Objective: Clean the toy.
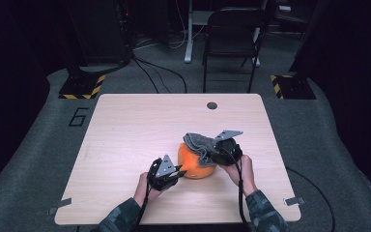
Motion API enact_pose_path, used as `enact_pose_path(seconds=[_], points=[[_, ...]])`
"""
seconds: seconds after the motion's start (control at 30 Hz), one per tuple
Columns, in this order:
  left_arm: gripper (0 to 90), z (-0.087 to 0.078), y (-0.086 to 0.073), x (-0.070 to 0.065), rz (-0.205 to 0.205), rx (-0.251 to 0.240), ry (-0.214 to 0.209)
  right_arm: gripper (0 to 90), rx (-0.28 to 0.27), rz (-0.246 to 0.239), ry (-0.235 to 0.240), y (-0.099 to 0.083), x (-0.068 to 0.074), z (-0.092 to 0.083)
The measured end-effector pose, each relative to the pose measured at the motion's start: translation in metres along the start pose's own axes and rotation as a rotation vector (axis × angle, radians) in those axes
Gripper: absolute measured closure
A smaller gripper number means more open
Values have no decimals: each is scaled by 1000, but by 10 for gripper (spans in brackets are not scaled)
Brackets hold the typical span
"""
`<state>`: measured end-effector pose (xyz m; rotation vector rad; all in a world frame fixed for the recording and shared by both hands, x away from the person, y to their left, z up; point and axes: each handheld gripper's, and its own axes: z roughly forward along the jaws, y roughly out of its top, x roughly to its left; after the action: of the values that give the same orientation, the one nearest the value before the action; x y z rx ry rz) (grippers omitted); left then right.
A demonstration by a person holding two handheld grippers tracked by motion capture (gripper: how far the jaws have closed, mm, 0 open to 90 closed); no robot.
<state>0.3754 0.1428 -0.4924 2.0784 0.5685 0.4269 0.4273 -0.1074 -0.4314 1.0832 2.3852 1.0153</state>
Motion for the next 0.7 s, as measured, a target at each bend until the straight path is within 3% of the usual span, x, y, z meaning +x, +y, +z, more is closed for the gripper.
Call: enact_pose_path(seconds=[0.53,0.7], points=[[760,1,0,0,-2,-3,0,684,49,105,-25,-16,-30,8],[760,1,0,0,-1,-4,1,683,62,108,-30,-20,-37,11]])
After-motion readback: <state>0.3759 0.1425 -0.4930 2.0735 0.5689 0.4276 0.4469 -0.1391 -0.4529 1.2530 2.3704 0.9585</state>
